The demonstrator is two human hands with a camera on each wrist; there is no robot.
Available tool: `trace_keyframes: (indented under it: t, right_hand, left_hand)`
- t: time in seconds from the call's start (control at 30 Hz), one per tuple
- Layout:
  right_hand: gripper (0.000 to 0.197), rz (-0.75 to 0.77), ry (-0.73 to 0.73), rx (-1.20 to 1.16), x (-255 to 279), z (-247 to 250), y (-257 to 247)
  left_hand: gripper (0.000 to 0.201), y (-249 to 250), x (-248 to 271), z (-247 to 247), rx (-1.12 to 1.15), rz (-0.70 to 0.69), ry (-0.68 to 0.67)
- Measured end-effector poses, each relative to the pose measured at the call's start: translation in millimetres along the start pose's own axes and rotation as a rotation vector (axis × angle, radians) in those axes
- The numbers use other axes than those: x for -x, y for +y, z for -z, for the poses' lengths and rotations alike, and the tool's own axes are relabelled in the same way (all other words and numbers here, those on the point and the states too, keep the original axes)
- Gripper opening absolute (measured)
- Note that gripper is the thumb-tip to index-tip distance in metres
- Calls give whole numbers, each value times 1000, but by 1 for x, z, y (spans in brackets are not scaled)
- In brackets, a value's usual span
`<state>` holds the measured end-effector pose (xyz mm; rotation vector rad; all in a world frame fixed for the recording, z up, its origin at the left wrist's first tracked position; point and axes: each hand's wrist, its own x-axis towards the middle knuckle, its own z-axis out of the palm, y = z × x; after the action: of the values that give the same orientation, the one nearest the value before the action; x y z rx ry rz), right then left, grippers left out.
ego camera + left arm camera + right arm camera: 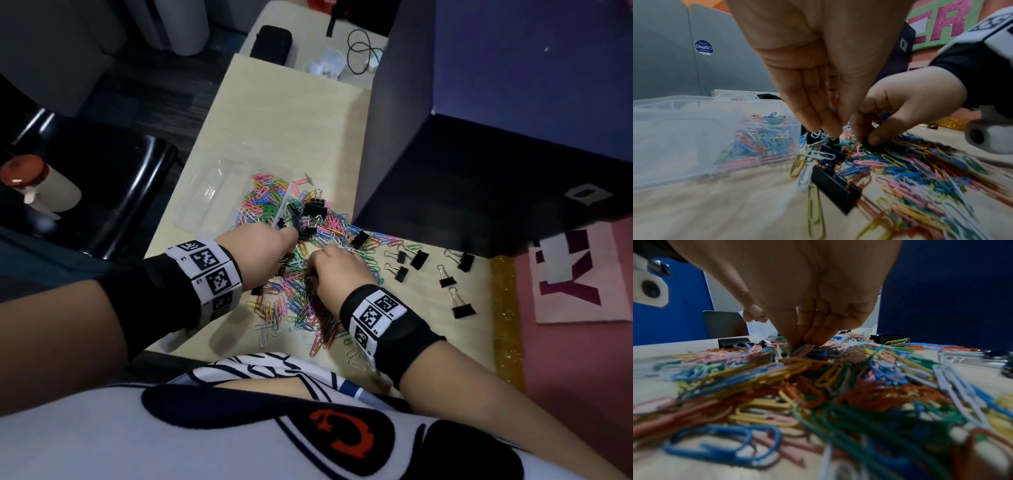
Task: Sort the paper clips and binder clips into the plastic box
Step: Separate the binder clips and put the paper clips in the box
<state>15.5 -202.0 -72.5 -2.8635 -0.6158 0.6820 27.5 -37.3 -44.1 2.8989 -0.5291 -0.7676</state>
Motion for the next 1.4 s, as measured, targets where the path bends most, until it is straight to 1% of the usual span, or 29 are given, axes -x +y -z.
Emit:
trace_keyframes:
  t: [0.13, 0.23, 0.33, 0.4, 0.43, 0.5, 0.6, 0.7, 0.73, 0.8, 0.87, 0.9, 0.93, 0.97, 1.0, 1.03, 1.07, 1.1, 1.13, 1.17, 1.23, 1.3, 1.33, 1.4]
  right_hand:
    - [36, -19, -31, -22, 4, 0, 1]
    - [34, -9, -28, -95, 5, -3, 1]
    - [24, -8, -17, -201, 6, -3, 2]
    - [17, -24, 19, -288, 11, 1, 7]
    - [15, -52, 55, -339, 14, 3, 11]
    - [14, -161, 154, -432, 21, 7, 23]
    - [11, -364, 280, -508, 29, 9, 46]
    - [7, -550, 447, -518, 38, 10, 67]
    - [9, -610, 500, -520, 42, 10, 72]
    - [18, -696, 567, -477, 49, 8, 80]
    - [25, -714, 587, -391, 54, 4, 82]
    - [28, -699, 574, -361, 55, 3, 81]
    - [29, -683, 525, -355, 56, 2, 80]
    - [31, -673, 439, -370, 57, 2, 79]
    - [38, -677, 300, -395, 57, 3, 76]
    - [52, -685, 128, -409, 57, 3, 73]
    - [71, -687, -28, -411, 57, 2, 68]
    - [87, -685, -135, -403, 56, 1, 63]
    - [98, -672, -180, -389, 56, 0, 57]
    - [103, -648, -189, -368, 55, -1, 51]
    - [110, -595, -198, -321, 51, -4, 41]
    - [114, -541, -193, -274, 47, -6, 32]
    - [112, -510, -175, -254, 45, -8, 28]
    - [99, -444, -110, -236, 41, -12, 24]
  left_hand:
    - [28, 4, -6, 6, 20, -26, 21]
    - [27, 8, -13, 9, 26, -49, 42]
    - [24, 12, -19, 10, 21, -75, 62]
    - [19, 15, -20, 11, 8, -88, 63]
    - [14, 17, -22, 11, -9, -104, 59]
    - [5, 22, -25, 10, -56, -145, 31]
    - [10, 37, -32, 11, -82, -209, 1]
    - [9, 63, -41, 15, -16, -294, 42]
    - [15, 70, -44, 17, 33, -318, 79]
    - [36, 81, -49, 16, 108, -349, 130]
    - [53, 83, -49, 14, 75, -353, 85]
    - [60, 82, -47, 12, 28, -342, 44]
    - [68, 79, -44, 10, -26, -326, -5]
    - [79, 75, -40, 7, -84, -303, -59]
    - [90, 70, -35, 4, -141, -276, -113]
    - [100, 65, -30, -2, -194, -248, -163]
    - [109, 60, -25, -8, -243, -220, -204]
    - [115, 56, -21, -16, -285, -197, -227]
    - [119, 54, -17, -23, -316, -180, -229]
    - [120, 53, -16, -29, -333, -169, -218]
    - [114, 52, -16, -34, -308, -154, -199]
    - [97, 53, -20, -31, -238, -141, -198]
    - [85, 54, -22, -28, -213, -141, -187]
    - [64, 54, -27, -25, -177, -152, -155]
